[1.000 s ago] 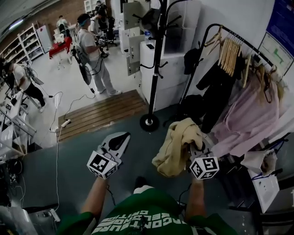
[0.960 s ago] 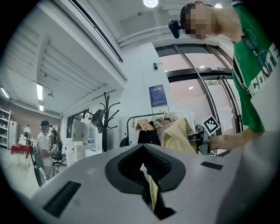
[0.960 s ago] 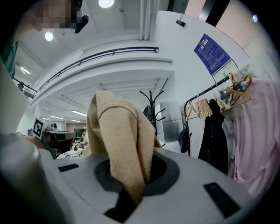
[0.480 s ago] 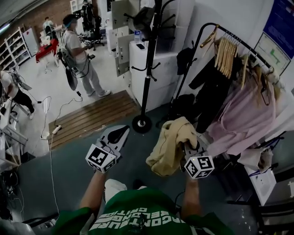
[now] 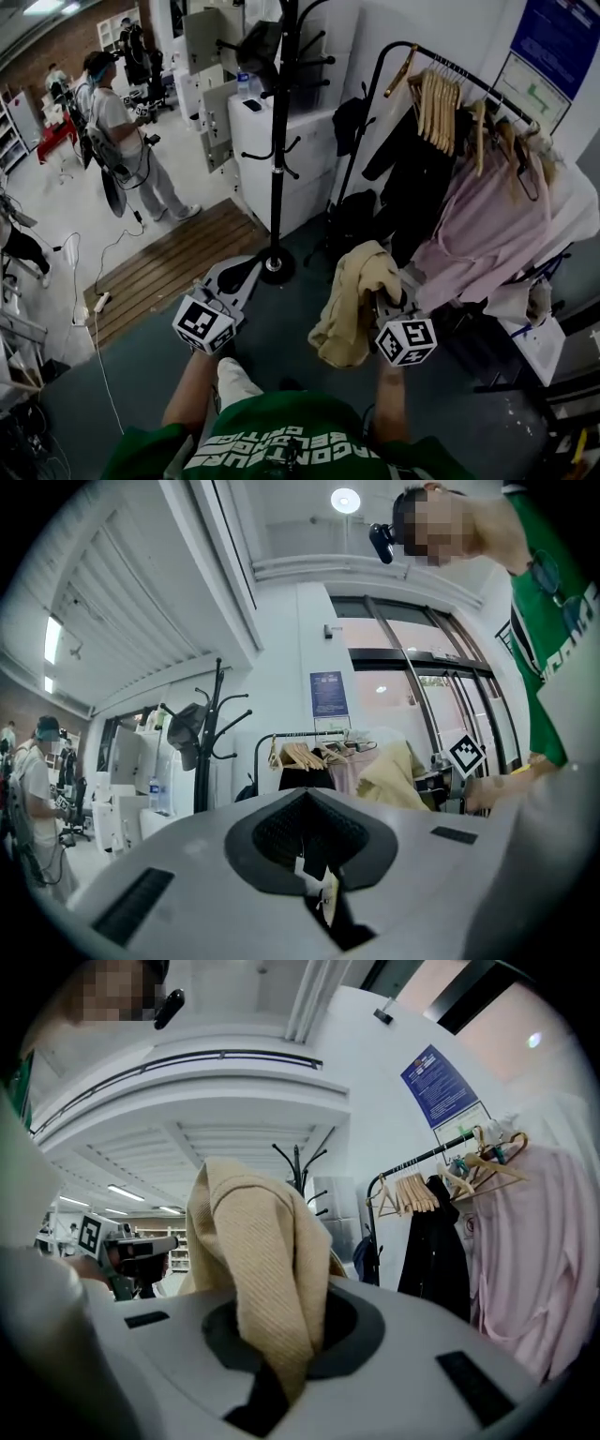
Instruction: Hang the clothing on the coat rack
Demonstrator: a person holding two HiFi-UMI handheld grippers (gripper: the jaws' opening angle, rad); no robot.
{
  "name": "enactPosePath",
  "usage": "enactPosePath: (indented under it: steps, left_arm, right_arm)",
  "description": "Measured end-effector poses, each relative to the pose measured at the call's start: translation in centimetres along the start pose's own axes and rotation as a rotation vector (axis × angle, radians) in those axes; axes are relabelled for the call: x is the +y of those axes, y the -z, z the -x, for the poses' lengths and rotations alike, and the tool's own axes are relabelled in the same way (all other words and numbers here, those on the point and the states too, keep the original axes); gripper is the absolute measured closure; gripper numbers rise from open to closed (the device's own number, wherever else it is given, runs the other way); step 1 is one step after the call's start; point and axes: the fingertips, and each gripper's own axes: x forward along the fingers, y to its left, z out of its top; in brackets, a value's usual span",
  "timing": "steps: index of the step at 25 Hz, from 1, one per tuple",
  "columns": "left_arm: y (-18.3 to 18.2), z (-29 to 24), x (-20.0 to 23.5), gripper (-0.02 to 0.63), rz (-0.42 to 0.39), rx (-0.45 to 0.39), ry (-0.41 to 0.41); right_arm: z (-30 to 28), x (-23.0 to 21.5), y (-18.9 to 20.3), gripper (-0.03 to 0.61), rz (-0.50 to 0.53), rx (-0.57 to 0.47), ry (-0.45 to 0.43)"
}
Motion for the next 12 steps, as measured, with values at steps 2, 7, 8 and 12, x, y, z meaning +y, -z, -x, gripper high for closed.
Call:
enactPosePath:
  steps: [2,7,8,12]
  left_arm:
    - [-0.2,-0.9,1.9,0.609,-0.002,-0.01,0.044]
    - [0.2,-3.5,6.2,0.609,0.009,-0.006,0.152]
    - [0.1,-4.2,7.0,0.609,0.008,-0.007,0.174]
    - [-0.3,-6.5,9.6,0.609,0.004,-0.022,0.262]
  right_arm:
    - [-0.8,0.1,-0.4,0.538,0.0,-0.015,0.05]
    - [-1.9,0.5,-1.4,0.538,-0.027,-0.056,0.163]
    - [-2.3,0.4,-1.7,0.538,-0.035,-0.065,0.186]
    - [-3.7,0.8,-2.5,0.538,-0.053,-0.091,0.266]
